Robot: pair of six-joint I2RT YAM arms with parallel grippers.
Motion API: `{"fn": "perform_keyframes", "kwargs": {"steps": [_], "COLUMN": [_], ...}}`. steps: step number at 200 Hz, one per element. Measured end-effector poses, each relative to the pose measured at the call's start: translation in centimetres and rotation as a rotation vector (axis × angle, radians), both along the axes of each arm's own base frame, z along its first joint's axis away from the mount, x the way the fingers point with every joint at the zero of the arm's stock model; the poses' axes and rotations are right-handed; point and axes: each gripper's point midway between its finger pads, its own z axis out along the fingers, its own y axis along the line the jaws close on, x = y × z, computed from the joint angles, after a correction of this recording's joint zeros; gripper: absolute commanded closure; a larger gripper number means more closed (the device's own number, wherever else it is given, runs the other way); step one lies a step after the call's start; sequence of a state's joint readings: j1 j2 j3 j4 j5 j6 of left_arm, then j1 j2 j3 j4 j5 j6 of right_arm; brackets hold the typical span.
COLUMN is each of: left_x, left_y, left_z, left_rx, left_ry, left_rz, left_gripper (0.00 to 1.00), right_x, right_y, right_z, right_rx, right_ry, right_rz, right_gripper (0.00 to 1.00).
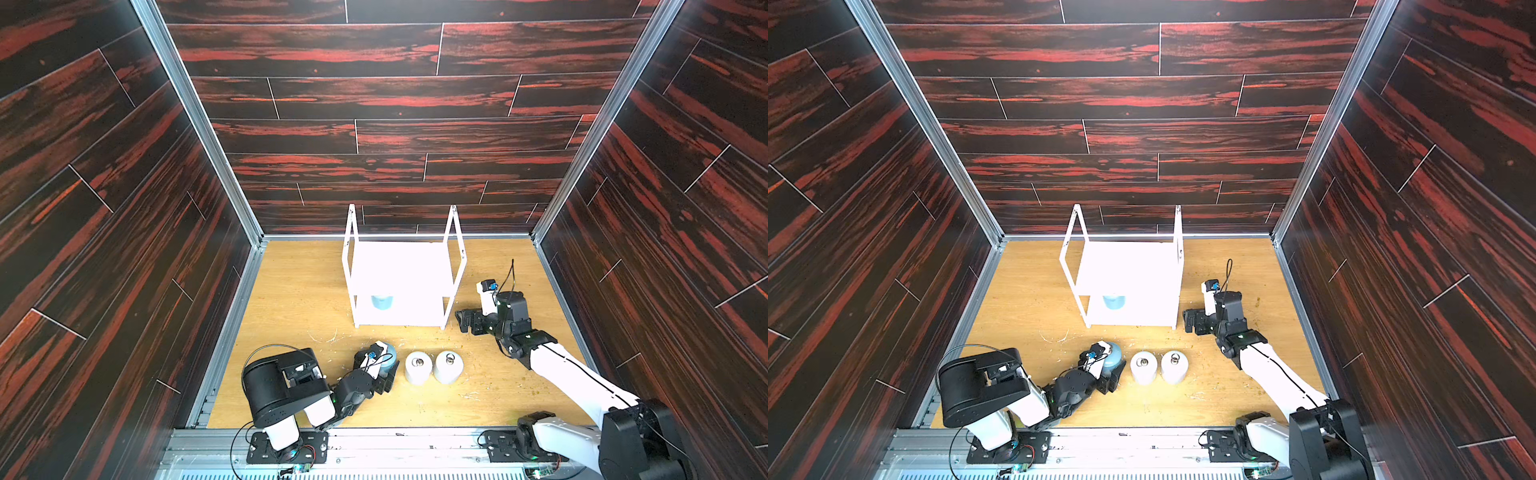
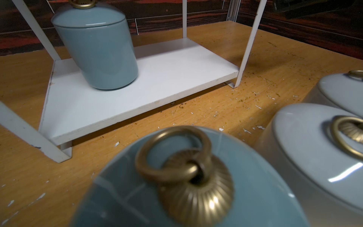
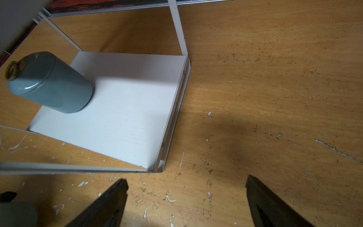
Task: Remove the tea canisters from the shelf
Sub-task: Place the tea canister at the center of the board.
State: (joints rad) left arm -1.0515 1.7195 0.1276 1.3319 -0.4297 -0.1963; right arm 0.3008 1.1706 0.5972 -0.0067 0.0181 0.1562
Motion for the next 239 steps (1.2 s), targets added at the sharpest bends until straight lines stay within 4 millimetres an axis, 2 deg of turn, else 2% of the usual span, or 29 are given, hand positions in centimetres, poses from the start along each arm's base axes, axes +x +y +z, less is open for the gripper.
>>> {"fn": "perform_keyframes", "kwargs": {"steps": [107,159,239], "left_x": [0.1,-0.1,0.1], "left_y": [0.0,-0.1,-0.7], "left_z": [0.0,-1.4,-1.5], "left_rx": [0.014,0.070,0.065], "left_ry": [-0.011,0.000,-0.016], "left_rz": [0.002,-0.018,-0.033], "left_gripper": [0.21,0.20,0.19], "right_x": [0.0,0.0,0.0], "right_y": [0.1,0.1,0.2], "right_z": [0.0,-0.6,-1.2], "right_rx": [0.002,-0.001,-0.005], "right_ry": [0.002,0.018,0.040], "right_rz": [0.003,0.006,0.008], "right_gripper": [0.02,0.02,0.02]}}
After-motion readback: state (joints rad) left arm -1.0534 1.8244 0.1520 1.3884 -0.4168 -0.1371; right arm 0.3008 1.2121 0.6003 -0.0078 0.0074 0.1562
